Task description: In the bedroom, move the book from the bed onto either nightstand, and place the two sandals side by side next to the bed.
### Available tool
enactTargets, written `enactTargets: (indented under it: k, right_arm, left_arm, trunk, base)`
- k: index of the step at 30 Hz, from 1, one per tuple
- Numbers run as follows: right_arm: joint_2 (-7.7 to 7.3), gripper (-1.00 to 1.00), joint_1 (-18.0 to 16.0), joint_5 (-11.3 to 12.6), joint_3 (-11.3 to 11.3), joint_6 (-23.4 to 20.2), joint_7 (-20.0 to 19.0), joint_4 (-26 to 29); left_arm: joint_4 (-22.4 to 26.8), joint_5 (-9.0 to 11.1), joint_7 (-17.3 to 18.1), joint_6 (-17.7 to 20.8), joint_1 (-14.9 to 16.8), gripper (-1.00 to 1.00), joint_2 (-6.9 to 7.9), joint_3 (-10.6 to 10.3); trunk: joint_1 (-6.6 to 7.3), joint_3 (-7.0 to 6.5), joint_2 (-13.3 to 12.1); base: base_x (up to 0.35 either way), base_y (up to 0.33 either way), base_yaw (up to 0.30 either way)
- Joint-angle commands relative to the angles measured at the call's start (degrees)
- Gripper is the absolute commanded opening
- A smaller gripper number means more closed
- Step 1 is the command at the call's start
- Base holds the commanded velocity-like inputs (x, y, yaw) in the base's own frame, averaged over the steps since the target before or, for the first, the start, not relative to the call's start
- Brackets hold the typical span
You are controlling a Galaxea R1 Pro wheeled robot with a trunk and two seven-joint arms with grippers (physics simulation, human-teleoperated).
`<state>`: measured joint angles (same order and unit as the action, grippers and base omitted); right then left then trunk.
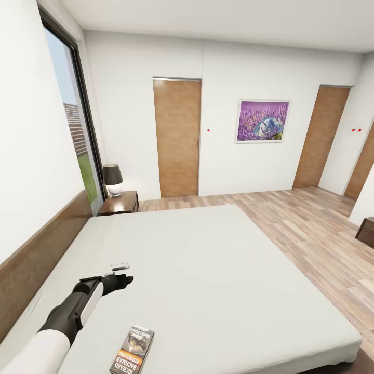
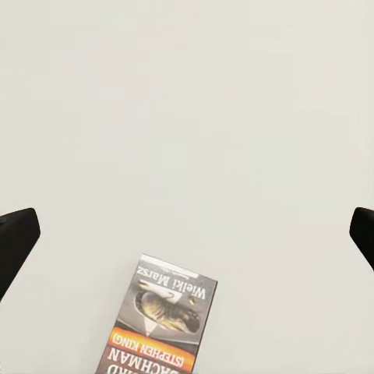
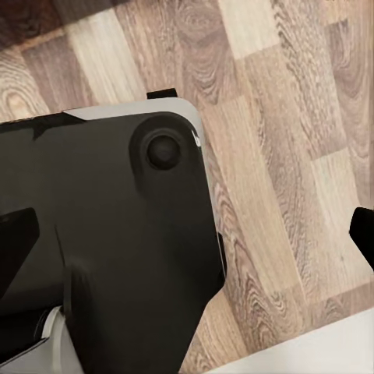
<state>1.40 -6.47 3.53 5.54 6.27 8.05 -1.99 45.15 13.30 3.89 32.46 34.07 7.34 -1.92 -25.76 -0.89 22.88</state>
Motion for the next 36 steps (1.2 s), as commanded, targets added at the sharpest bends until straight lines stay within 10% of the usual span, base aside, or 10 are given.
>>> enactTargets:
  k: [1, 36]
  right_arm:
    - [0.01, 1.0, -0.1, 0.4, 0.3, 0.5, 0.0, -0.2]
    - [-0.03, 1.0, 0.4, -0.1, -0.1, 3.0, -0.1, 0.0]
  left_arm:
    - [0.0, 0.2, 0.0, 0.2, 0.0, 1.0, 0.06, -0.2]
    - [0.0, 0.3, 0.1, -1.2, 0.0, 1.0, 0.12, -0.5]
  trunk:
    - [-0.02, 0.02, 0.0]
    - [-0.02, 0.02, 0.0]
  base:
    - [0.0, 0.0, 0.0]
    - [0.0, 0.0, 0.0]
